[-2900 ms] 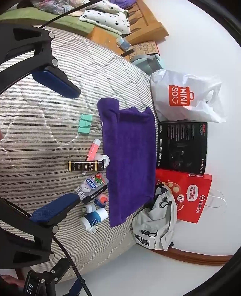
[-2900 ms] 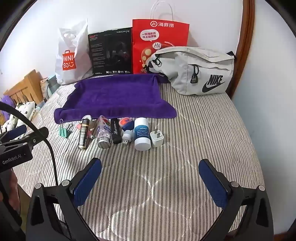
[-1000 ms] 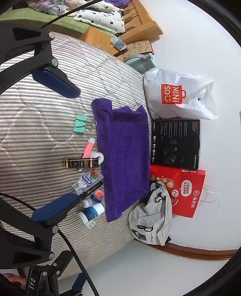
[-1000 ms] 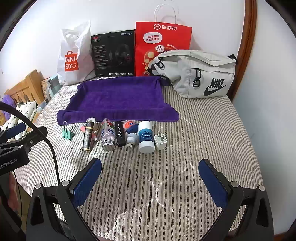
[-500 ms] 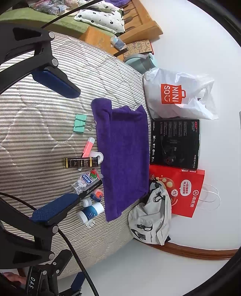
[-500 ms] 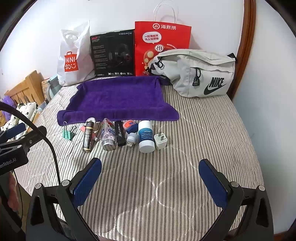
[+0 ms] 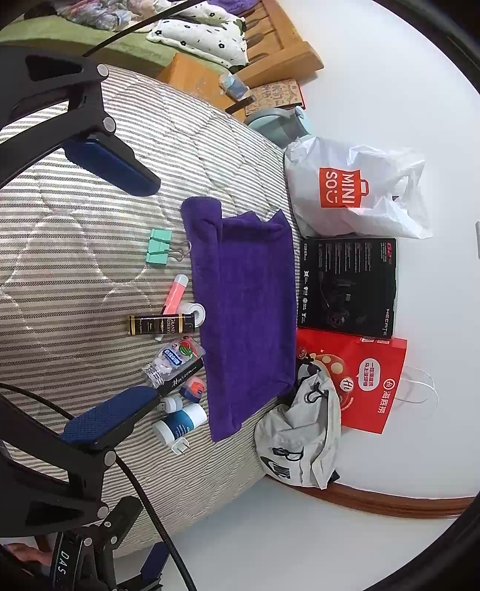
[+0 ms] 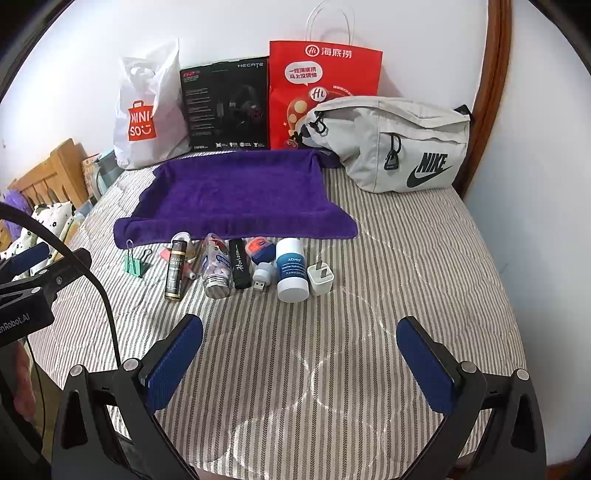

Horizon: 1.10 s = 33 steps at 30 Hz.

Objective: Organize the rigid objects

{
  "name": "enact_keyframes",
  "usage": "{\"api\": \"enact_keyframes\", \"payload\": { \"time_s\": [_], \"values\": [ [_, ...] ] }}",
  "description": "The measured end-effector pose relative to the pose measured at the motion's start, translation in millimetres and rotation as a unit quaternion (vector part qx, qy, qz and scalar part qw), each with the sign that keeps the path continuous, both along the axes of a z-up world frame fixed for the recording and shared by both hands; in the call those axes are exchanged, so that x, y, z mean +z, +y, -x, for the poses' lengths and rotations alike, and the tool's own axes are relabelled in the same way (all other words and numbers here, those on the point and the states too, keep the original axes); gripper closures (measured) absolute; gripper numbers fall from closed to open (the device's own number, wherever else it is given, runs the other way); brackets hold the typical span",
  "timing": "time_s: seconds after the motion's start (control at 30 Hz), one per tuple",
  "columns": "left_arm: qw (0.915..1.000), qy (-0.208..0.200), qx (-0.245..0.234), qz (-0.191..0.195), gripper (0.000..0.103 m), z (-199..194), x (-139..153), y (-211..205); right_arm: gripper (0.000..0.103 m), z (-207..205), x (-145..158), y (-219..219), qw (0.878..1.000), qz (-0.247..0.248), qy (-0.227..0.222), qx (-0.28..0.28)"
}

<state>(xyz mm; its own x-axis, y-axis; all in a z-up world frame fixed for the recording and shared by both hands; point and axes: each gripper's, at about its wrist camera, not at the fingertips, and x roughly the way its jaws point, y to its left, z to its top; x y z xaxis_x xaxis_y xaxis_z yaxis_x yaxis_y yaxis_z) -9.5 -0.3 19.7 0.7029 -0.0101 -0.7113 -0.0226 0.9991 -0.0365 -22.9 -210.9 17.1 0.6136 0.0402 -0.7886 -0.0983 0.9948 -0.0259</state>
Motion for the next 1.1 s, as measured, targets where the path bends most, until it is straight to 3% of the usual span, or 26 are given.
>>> {"api": "enact_keyframes", "payload": {
  "time_s": [1.1],
  "values": [
    [0.9998,0.013,0.013,0.000,0.000,-6.5,-8.1,9.6,0.000,-4.2,-4.8,-1.1,1.000,0.004,0.008,0.001]
  ]
}}
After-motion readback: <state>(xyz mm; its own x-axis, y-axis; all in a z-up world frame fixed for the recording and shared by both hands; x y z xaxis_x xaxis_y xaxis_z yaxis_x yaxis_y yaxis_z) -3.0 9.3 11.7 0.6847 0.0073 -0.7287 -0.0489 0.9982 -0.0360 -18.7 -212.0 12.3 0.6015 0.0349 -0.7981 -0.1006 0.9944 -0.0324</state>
